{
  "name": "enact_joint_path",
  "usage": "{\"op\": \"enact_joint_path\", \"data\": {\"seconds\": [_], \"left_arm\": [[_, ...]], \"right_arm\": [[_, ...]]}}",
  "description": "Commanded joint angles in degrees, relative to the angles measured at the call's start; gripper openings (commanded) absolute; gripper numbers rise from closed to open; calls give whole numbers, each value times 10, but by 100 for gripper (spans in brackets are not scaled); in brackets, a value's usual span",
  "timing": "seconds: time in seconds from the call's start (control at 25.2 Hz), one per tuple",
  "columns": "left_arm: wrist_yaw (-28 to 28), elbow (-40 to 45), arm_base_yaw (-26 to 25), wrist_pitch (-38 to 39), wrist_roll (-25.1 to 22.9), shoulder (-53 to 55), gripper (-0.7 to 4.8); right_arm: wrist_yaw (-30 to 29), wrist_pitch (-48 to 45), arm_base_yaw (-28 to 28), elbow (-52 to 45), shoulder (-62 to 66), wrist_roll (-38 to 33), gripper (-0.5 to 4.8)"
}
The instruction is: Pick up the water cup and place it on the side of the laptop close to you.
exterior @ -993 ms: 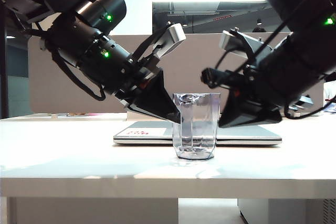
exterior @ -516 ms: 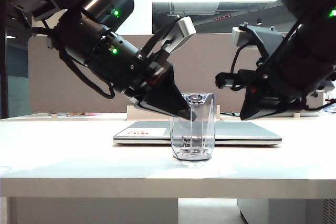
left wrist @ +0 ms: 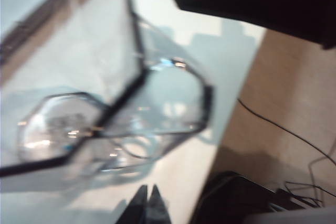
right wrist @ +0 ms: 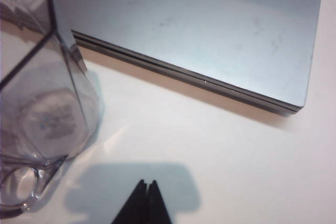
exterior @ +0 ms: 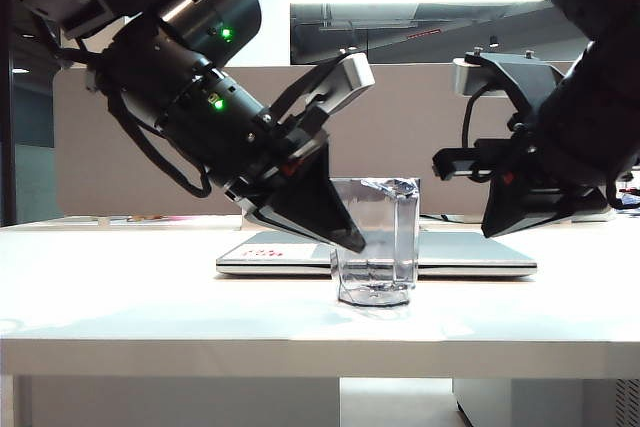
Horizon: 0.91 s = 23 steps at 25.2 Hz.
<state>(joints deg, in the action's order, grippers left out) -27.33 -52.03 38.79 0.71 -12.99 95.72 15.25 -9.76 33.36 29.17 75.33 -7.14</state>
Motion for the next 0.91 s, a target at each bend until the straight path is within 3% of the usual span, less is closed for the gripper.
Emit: {"op": "enact_joint_path", "data": {"seconds": [0.04,0.2,0.91], "left_arm": [[-2,0,26,-5,-5,-2,-6],[49,-1,40,-37,-5,3,-6],[39,0,41,-99,18,16,-6]], "right_arm": [[3,2,0,3,-11,1,-2],[3,6,0,3,-23,2,-2],[3,40,0,3,-60,14,-2]]}}
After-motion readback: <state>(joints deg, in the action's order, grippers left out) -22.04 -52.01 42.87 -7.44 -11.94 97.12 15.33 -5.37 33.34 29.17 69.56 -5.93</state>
